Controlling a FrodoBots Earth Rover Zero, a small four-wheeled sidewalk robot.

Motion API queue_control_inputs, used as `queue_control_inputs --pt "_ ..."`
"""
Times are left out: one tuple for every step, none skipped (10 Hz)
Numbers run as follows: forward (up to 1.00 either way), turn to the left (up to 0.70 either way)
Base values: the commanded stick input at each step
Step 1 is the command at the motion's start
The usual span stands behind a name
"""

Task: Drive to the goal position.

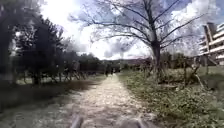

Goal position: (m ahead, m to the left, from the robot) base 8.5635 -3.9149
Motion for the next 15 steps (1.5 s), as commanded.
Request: queue_control_inputs --pt "1.00 0.00" --pt "1.00 0.00" --pt "1.00 0.00" --pt "1.00 0.00" --pt "1.00 -0.08" --pt "1.00 -0.26" --pt "1.00 -0.27" --pt "1.00 -0.27" --pt "1.00 -0.27" --pt "1.00 -0.27" --pt "1.00 -0.27" --pt "1.00 -0.27" --pt "1.00 -0.27" --pt "1.00 -0.27" --pt "1.00 -0.23"
